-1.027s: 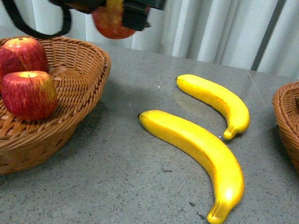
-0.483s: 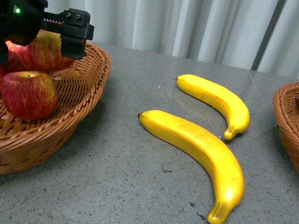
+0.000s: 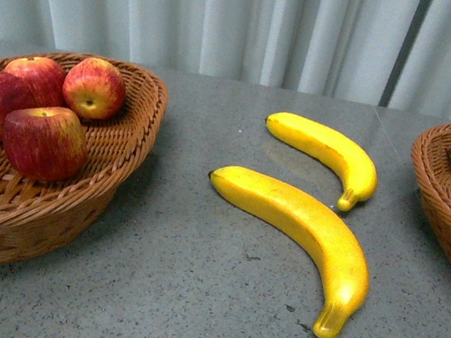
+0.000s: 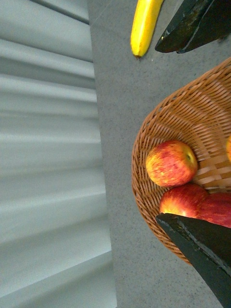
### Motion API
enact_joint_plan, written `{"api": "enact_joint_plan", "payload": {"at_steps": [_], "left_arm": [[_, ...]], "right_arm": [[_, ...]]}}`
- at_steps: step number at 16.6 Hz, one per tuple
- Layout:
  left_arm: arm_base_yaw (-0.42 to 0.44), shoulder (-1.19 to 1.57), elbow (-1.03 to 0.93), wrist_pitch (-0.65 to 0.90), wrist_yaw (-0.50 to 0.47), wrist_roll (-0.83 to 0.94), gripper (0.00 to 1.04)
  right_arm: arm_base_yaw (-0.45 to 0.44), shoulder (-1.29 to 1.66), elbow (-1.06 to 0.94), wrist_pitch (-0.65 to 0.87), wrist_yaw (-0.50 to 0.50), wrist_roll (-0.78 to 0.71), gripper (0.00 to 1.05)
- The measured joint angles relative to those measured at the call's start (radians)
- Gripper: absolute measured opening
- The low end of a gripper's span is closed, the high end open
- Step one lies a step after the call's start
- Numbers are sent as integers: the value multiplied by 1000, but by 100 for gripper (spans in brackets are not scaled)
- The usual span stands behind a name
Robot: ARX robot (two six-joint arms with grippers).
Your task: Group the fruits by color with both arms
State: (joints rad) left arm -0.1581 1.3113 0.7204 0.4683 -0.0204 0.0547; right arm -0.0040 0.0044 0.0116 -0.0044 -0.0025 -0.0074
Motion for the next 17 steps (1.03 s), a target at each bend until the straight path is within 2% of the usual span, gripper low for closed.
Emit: {"api": "enact_joint_plan", "payload": {"at_steps": [2,3,6,13,14,15,17], "left_arm": [[10,-159,-117,3,21,7,97],[5,-245,-204,91,-79,-18,84],[54,-415,-426,124,-92,-47,46],[74,-484,-500,126,-64,-48,21],[89,-520,-522,124,-45,-48,10],[150,-557,-548,116,11,-51,2],[155,-718,-636,38,21,-51,2]], "right_arm": [[0,0,0,0,0,0,98],[0,0,0,0,0,0,98],[0,0,0,0,0,0,98],[0,0,0,0,0,0,98],[0,0,0,0,0,0,98],[0,0,0,0,0,0,98],[4,0,0,0,0,0,98]]}}
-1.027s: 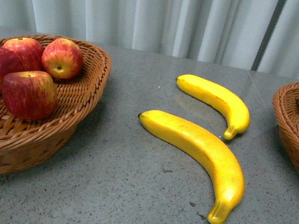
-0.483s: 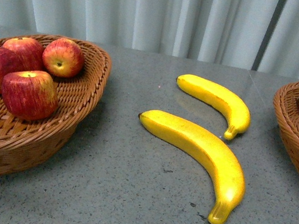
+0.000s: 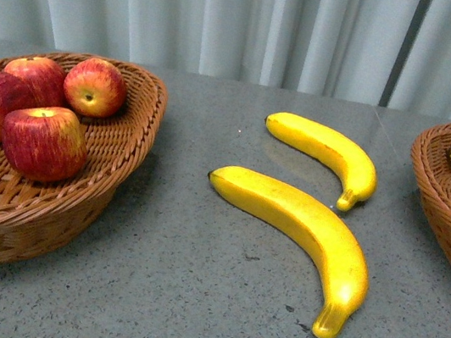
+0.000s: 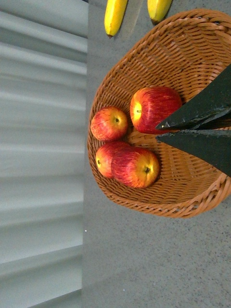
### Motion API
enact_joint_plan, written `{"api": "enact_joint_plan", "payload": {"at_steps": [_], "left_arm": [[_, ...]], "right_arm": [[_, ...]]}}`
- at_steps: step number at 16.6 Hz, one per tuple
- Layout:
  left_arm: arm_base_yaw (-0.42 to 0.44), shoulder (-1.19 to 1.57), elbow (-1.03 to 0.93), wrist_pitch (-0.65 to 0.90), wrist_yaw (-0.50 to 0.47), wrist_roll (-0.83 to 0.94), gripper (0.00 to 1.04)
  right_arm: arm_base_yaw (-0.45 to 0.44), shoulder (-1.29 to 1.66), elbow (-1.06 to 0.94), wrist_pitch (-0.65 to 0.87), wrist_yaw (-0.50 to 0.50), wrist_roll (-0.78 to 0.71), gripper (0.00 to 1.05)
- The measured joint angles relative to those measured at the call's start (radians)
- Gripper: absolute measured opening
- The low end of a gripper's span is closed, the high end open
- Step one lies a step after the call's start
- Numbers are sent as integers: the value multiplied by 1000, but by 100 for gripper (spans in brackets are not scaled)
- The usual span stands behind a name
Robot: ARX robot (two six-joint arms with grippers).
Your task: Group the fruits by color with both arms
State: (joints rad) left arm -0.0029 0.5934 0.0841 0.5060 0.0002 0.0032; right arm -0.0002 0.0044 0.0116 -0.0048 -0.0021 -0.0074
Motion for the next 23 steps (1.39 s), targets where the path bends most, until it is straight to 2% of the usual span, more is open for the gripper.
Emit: {"api": "enact_joint_plan", "payload": {"at_steps": [4,5,19,20,21,23], "left_arm": [[0,-140,-42,-99,0,0,2],[0,-158,-72,-60,0,0,2],[0,-424,-71,-332,0,0,2],[0,-503,-71,-459,-1,0,2],[0,-583,-71,-510,0,0,2],[0,-583,-71,-517,0,0,2]], "right_arm": [[0,0,0,0,0,0,98],[0,0,0,0,0,0,98],[0,0,0,0,0,0,98],[0,0,0,0,0,0,98],[0,0,0,0,1,0,98],[0,0,0,2,1,0,98]]}}
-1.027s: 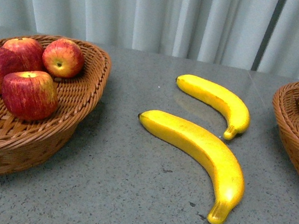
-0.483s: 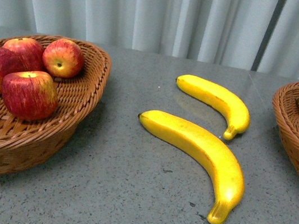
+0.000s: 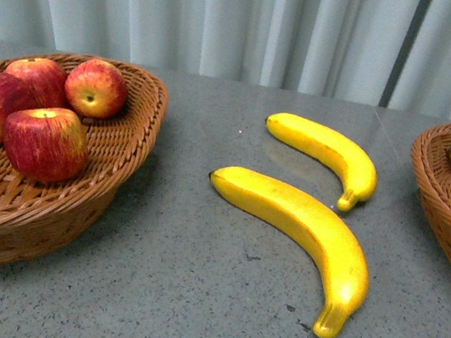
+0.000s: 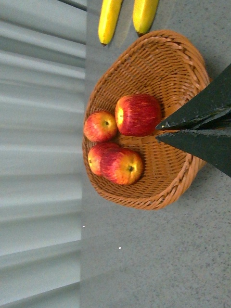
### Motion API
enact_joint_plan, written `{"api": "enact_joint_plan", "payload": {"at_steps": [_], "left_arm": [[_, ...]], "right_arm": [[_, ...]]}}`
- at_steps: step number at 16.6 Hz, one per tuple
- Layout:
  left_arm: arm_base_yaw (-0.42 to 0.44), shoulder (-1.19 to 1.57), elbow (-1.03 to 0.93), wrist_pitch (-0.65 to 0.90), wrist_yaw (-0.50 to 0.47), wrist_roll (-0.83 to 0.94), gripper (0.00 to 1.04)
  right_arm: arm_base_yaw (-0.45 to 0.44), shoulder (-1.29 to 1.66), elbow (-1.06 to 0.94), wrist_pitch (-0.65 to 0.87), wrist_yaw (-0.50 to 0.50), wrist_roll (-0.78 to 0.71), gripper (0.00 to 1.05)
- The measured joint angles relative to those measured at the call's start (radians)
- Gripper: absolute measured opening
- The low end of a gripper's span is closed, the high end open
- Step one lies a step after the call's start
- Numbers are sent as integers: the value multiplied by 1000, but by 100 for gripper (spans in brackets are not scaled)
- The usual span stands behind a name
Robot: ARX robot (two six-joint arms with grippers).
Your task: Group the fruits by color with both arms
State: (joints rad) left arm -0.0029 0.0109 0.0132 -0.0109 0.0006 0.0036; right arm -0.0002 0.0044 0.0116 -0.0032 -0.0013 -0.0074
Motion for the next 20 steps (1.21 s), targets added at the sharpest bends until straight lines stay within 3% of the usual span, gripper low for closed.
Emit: {"api": "enact_joint_plan", "payload": {"at_steps": [4,5,10,11,12,14,15,17,20], "left_arm": [[0,0,0,7,-1,0,2],[0,0,0,8,-1,-2,8],[0,0,0,8,-1,-2,63],[0,0,0,8,-1,-2,88],[0,0,0,8,-1,-1,97],[0,0,0,8,-1,-2,98],[0,0,0,8,-1,-2,98],[0,0,0,8,-1,-2,98],[0,0,0,8,-1,-2,98]], "right_arm": [[0,0,0,-1,1,0,98],[0,0,0,-1,0,0,98],[0,0,0,0,0,0,98],[0,0,0,-1,0,0,98],[1,245,27,344,-68,132,98],[43,724,164,733,-147,158,98],[72,940,288,857,-163,155,98],[128,1298,531,845,-170,138,98],[228,1619,802,627,-172,53,98]]}}
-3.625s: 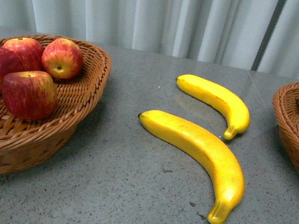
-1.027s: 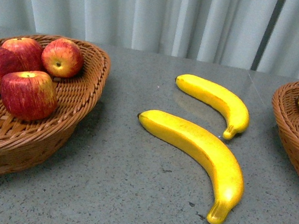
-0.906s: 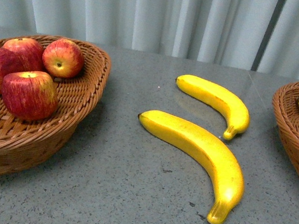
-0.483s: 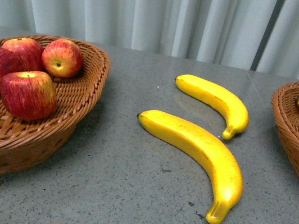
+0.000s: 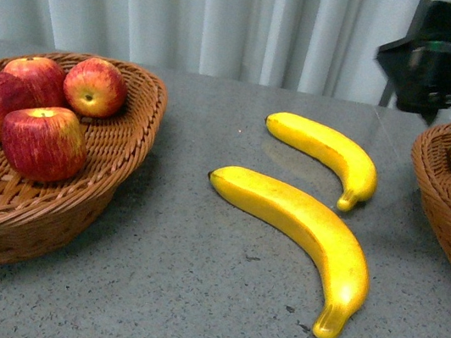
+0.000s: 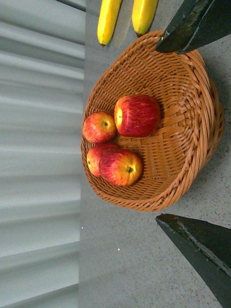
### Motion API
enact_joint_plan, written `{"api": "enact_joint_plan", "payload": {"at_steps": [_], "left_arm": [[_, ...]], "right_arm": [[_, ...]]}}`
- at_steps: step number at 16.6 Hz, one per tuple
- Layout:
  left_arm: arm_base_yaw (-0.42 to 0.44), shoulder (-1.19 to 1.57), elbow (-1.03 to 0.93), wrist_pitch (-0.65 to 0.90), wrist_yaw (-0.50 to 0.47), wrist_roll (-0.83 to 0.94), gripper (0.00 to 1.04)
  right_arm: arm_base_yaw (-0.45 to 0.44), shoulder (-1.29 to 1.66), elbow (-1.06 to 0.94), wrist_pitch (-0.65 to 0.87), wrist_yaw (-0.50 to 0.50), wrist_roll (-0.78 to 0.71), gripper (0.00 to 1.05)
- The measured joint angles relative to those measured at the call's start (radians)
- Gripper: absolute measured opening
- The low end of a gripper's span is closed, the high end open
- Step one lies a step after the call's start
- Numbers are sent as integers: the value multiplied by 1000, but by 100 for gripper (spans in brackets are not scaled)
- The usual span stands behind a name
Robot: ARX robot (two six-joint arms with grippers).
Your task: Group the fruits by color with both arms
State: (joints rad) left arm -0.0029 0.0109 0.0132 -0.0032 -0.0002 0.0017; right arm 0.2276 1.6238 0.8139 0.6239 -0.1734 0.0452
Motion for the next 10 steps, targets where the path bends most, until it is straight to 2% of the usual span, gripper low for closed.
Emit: {"api": "enact_joint_plan", "payload": {"at_steps": [2,5,10], "left_arm": [[0,0,0,0,0,0,98],[0,0,0,0,0,0,98],[0,0,0,0,0,0,98]], "right_arm": [[66,78,128,-169,-7,-79,98],[132,109,163,-426,-16,-167,98],[174,113,138,-511,-20,-238,98]]}}
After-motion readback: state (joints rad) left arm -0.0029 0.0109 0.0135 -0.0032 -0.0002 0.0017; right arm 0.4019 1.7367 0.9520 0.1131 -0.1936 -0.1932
